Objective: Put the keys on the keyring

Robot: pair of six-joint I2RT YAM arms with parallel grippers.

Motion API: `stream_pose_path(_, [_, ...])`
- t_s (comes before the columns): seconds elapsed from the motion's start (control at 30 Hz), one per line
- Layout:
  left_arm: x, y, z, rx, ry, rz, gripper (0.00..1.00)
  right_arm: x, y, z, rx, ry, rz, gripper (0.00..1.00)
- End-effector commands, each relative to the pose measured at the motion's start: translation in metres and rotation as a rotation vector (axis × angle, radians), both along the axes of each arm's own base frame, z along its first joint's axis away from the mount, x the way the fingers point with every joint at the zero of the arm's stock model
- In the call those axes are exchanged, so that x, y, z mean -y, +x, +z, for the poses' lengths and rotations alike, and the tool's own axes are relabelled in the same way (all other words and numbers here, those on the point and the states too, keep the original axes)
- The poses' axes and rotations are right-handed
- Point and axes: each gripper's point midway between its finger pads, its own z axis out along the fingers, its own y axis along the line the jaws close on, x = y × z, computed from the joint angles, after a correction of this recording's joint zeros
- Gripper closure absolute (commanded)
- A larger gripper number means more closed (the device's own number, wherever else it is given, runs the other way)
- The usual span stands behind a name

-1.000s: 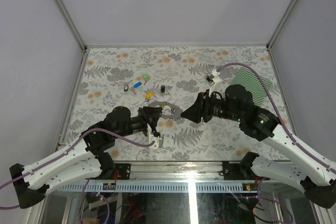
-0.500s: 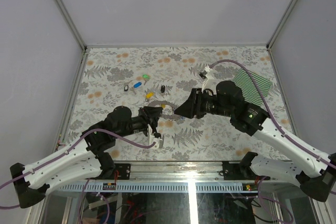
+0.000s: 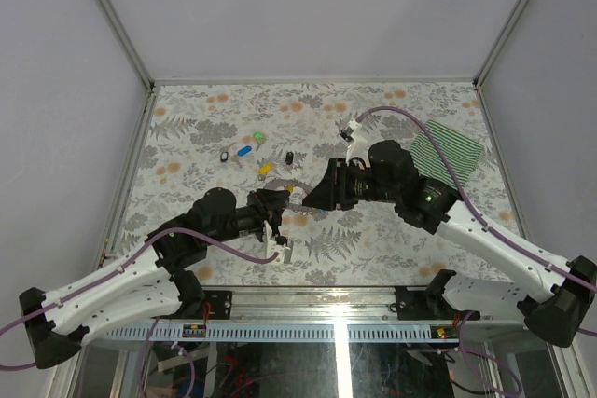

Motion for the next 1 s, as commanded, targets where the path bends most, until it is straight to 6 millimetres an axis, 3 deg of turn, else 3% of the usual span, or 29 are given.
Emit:
stream_pose_path(0.0, [0.007,0.002,0.036,0.090,-0.085,-0.018,1.00,-0.008,-0.001,0.018,0.039,0.039,0.037,0.59])
stream_pose_path(0.47, [0.007,0.001,0.036,0.088,-0.087,-0.021,1.00,-0.016,-0.010,0.017,0.010,0.073,0.109,0.57])
stream_pose_path(0.97, [0.006,0.002,0.036,0.088,-0.085,-0.017,1.00,-0.016,-0.011,0.016,0.005,0.069,0.109,0.65])
